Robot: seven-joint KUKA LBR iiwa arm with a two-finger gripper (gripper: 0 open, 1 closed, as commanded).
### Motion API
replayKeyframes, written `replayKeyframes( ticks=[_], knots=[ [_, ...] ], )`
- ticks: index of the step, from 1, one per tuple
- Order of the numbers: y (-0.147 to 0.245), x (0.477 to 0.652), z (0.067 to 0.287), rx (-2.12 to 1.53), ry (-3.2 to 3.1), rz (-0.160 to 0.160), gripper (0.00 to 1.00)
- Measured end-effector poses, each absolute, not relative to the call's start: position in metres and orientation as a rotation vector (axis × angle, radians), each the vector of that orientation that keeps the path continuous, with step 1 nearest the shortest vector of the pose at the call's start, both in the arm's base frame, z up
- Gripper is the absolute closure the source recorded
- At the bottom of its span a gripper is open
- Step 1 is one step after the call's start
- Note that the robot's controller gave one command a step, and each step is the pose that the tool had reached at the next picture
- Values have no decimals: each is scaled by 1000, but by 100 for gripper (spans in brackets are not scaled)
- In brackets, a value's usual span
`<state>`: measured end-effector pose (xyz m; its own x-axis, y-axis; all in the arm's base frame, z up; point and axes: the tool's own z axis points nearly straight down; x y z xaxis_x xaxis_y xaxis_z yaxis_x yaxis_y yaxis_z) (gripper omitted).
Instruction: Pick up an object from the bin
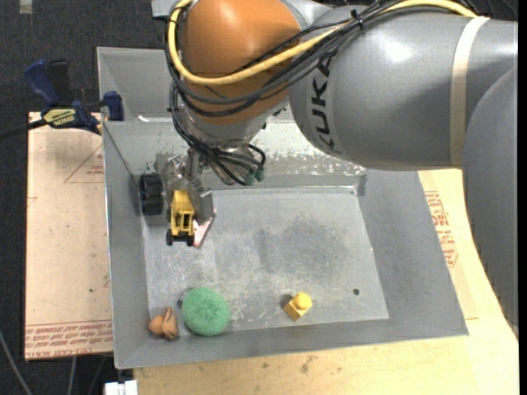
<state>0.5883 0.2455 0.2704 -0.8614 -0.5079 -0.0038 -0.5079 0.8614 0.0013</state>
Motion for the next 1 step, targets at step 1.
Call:
replayKeyframes(
  ticks=[1],
  knots=[
    [246, 588, 270, -826, 3028, 4, 100]
  ],
)
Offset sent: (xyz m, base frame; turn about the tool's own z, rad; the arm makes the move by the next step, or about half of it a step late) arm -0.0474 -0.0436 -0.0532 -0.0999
